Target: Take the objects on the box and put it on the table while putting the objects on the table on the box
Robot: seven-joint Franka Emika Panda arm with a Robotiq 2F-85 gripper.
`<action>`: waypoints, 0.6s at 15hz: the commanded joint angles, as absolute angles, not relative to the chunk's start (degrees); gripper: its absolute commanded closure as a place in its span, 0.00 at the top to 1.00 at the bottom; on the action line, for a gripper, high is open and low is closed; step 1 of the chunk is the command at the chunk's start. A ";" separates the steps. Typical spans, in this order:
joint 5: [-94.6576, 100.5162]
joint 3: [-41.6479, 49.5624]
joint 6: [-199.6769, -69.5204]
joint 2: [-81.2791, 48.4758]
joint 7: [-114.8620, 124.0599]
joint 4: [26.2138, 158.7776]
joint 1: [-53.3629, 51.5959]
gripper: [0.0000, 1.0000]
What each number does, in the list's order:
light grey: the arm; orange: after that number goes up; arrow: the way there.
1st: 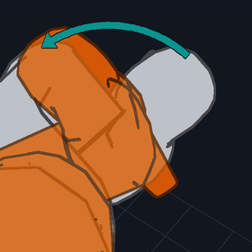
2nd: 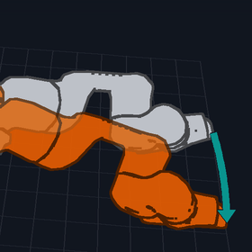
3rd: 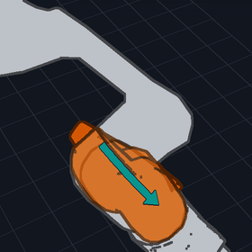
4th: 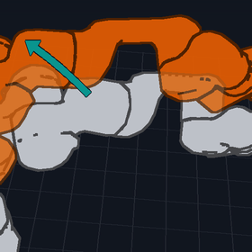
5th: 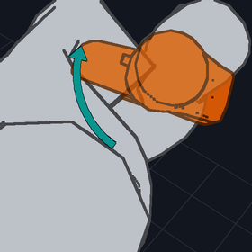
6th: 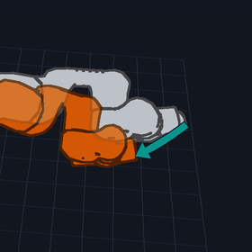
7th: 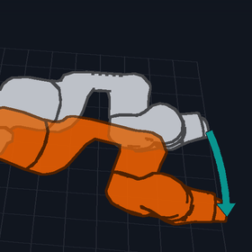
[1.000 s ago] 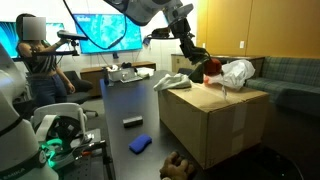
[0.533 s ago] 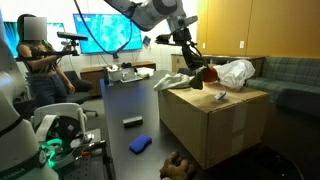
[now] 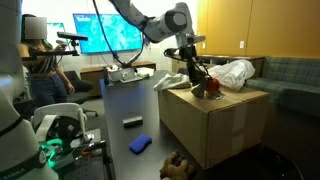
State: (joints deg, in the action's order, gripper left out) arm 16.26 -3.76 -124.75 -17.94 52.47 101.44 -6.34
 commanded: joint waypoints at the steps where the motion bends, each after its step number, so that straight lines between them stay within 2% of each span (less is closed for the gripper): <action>1: 14.29 -2.50 -119.80 -18.24 48.55 99.79 -7.40 0.00; 4: 15.24 -2.17 -115.71 -17.37 48.30 100.80 -7.85 0.03; 5: 15.54 -2.13 -114.56 -17.19 48.13 101.07 -8.02 0.26; 7: 15.59 -2.23 -112.72 -16.52 47.40 101.46 -8.17 0.29; 9: 15.96 -2.32 -111.62 -15.88 46.73 101.45 -8.44 0.44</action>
State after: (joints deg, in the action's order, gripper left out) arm 16.19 -3.11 -114.07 -17.79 48.87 101.38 -7.32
